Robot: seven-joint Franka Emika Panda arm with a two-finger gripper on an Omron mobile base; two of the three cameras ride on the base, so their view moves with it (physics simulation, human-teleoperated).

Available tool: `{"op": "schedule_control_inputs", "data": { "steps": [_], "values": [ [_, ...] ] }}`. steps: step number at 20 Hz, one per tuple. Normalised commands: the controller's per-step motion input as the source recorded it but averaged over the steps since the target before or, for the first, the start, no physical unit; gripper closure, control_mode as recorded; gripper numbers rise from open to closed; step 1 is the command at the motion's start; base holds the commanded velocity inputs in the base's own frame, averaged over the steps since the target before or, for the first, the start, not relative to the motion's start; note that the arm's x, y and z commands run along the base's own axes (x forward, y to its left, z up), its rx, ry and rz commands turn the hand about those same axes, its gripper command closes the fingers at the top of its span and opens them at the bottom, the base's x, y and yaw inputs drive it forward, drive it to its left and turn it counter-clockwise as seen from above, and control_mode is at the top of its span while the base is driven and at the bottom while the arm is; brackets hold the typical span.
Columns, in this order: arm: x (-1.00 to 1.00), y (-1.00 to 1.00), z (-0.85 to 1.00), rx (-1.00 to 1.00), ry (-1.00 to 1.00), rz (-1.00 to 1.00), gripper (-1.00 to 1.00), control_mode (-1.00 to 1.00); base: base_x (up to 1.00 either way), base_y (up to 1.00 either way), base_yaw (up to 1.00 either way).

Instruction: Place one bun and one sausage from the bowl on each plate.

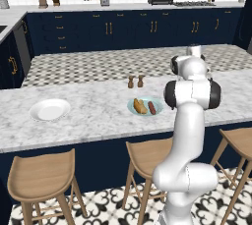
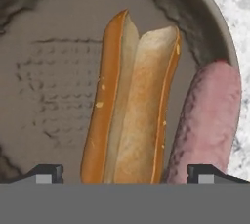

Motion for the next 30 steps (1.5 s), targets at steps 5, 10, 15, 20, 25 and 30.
{"op": "schedule_control_inputs", "data": {
  "steps": [5, 10, 15, 20, 25, 30],
  "values": [
    [0.0, 0.33, -0.35, -0.06, 0.0, 0.07, -1.0, -1.0, 0.0, 0.0, 0.0],
    [-0.12, 0.09, -0.3, -0.04, -0.09, 0.04, -1.0, -1.0, 0.0, 0.0, 0.0],
    [-0.02, -0.21, 0.0, 0.0, -0.2, 0.03, -1.0, -1.0, 0.0, 0.0, 0.0],
    [-0.01, -0.12, -0.09, 0.0, -0.09, 0.0, -1.0, -1.0, 0.0, 0.0, 0.0],
    [-0.01, -0.07, -0.21, 0.0, -0.05, 0.01, 1.0, -1.0, 0.0, 0.0, 0.0],
    [0.0, 0.01, -0.04, 0.0, 0.0, 0.0, 1.0, -1.0, 0.0, 0.0, 0.0]
  ]
}}
